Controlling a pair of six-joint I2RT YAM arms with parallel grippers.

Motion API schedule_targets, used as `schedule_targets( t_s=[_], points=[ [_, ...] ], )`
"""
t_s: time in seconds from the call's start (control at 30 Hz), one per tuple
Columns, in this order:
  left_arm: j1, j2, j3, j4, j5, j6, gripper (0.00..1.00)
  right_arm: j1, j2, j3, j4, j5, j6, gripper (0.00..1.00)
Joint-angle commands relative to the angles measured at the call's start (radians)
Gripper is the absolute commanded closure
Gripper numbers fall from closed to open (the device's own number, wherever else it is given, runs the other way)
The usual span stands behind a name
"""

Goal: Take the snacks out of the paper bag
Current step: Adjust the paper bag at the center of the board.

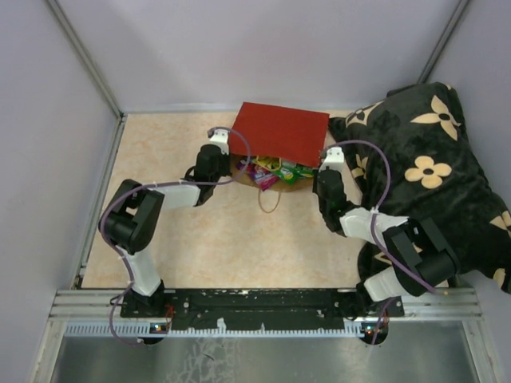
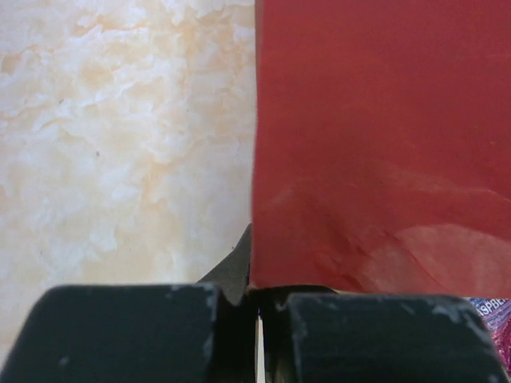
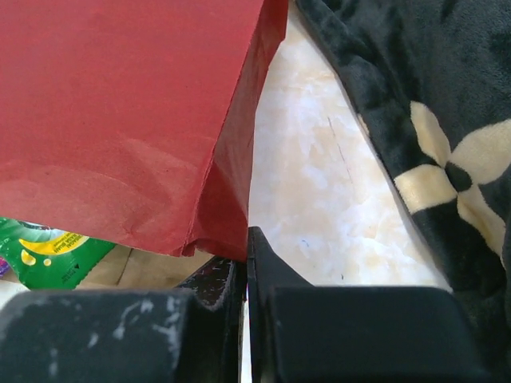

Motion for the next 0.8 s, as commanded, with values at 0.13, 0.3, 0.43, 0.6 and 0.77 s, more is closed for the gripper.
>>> schedule_targets(
  t_s=[0.13, 0.3, 0.43, 0.6, 0.77],
  points=[
    [0.048, 0.143, 0.248, -0.137, 0.075, 0.05, 1.0, -0.087, 0.12, 0.196, -0.13, 0.049, 0.152, 1.0],
    [0.057, 0.214, 0.378, -0.205, 0.063, 0.089, 1.0, -0.117, 0.162, 0.256, -0.203, 0.061, 0.196, 1.0],
    [0.063, 0.234, 0.39, -0.193, 0.033, 0.109, 1.0, -0.125, 0.16, 0.262, -0.228, 0.068, 0.205, 0.97],
    [0.074, 0.242, 0.353, -0.16, 0.001, 0.099, 1.0, -0.126, 0.133, 0.226, -0.214, 0.054, 0.216, 0.95],
    [0.089, 0.239, 0.338, -0.163, -0.012, 0.074, 1.0, -0.126, 0.096, 0.19, -0.203, 0.038, 0.222, 0.86]
  ],
)
